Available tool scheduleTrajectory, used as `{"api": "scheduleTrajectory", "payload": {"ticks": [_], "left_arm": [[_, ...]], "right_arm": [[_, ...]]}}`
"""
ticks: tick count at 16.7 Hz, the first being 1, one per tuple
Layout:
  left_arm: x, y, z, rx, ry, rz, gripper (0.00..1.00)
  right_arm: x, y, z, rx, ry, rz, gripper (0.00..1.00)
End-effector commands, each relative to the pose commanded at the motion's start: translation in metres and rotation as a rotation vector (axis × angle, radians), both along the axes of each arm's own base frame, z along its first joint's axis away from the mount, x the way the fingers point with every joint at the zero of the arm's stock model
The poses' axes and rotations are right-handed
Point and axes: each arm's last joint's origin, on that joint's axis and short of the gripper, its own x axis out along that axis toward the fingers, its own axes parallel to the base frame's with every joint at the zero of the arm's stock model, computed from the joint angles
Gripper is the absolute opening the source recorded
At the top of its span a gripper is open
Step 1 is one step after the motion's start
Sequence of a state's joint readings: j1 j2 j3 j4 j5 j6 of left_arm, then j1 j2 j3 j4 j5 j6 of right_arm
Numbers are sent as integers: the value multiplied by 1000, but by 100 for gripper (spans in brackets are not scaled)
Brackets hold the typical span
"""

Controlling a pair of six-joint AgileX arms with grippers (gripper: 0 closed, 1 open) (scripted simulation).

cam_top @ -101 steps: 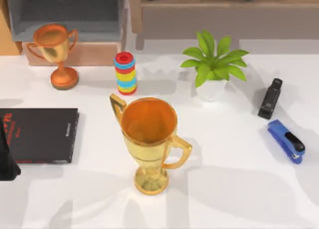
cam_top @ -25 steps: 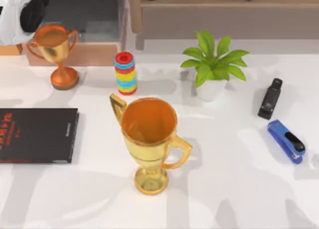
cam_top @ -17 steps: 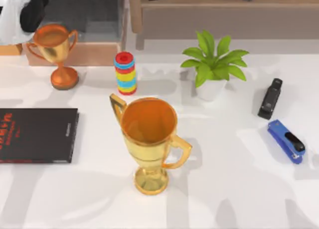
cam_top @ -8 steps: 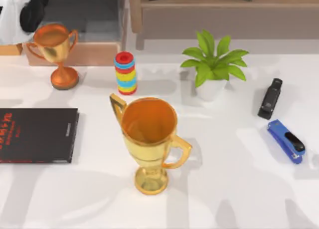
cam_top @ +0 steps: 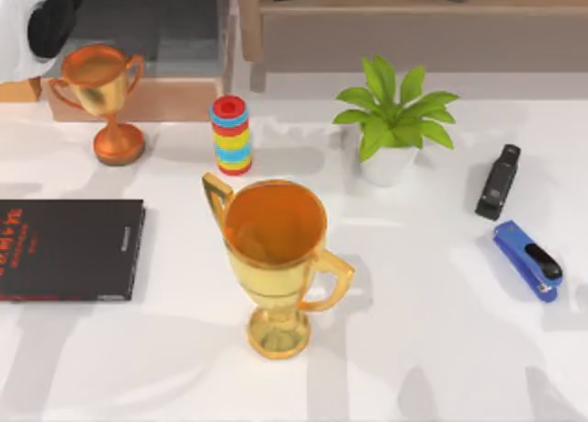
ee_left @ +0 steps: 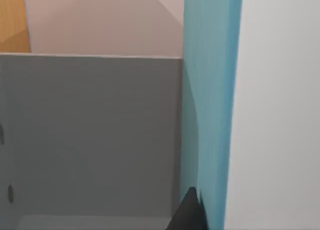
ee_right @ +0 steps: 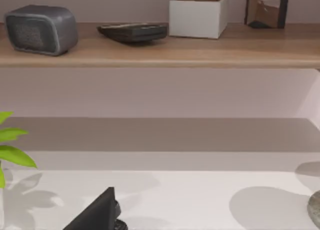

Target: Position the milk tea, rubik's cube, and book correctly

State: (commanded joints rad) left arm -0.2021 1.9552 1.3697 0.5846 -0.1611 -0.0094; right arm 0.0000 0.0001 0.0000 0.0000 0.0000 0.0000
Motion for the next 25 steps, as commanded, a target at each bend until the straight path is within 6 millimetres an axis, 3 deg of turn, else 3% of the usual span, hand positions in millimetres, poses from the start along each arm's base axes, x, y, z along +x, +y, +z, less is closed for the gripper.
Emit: {"api": "scheduleTrajectory", "payload": {"ticks": [3, 6, 10, 13, 15, 19, 25], "left_arm": [[1, 1, 0, 2, -1, 3, 0], [-13, 0, 11, 48, -48, -30, 0], [-64, -1, 38, 237, -184, -94, 0], [-112, 8, 41, 480, -265, -103, 0], [-143, 17, 25, 679, -280, -94, 0], [-196, 37, -30, 1097, -212, -85, 0], [-247, 63, -130, 1511, 128, -265, 0]], "right_arm": [[0, 0, 0, 0, 0, 0, 100], [0, 0, 0, 0, 0, 0, 100], [0, 0, 0, 0, 0, 0, 100], [0, 0, 0, 0, 0, 0, 100], [0, 0, 0, 0, 0, 0, 100], [0, 0, 0, 0, 0, 0, 100], [0, 0, 0, 0, 0, 0, 100]]}}
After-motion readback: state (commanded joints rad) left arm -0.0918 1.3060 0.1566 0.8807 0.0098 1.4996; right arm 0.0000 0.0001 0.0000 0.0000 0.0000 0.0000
